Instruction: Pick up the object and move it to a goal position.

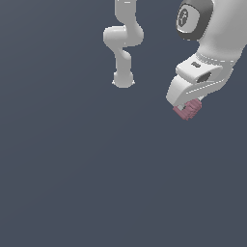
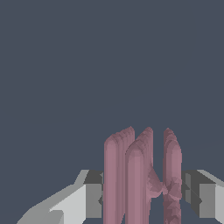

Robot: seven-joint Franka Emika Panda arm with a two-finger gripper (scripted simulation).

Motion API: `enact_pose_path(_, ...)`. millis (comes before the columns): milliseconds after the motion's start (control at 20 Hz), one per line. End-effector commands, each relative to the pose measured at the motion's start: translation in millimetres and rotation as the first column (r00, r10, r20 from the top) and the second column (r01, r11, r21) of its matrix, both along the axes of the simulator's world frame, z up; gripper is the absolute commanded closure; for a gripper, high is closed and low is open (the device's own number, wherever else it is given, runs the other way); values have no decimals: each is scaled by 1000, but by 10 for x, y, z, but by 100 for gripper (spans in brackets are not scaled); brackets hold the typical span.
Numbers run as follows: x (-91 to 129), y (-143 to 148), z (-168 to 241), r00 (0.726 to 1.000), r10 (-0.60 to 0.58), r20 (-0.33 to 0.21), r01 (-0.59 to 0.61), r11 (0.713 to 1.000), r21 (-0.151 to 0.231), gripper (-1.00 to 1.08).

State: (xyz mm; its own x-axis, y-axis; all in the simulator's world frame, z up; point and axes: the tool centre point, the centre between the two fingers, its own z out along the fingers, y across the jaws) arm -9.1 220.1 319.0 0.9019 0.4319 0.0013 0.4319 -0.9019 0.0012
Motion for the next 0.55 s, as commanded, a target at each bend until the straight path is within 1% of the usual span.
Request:
enact_pose_path(0, -32, 109, 152, 1000, -1, -2, 1, 1000, -1, 108)
enact_pose_path(250, -56, 242, 333, 1000, -2, -2, 2, 1000, 0, 108)
enact_pose_path(500, -59, 279, 388, 1000, -2, -2, 2, 1000, 1, 108)
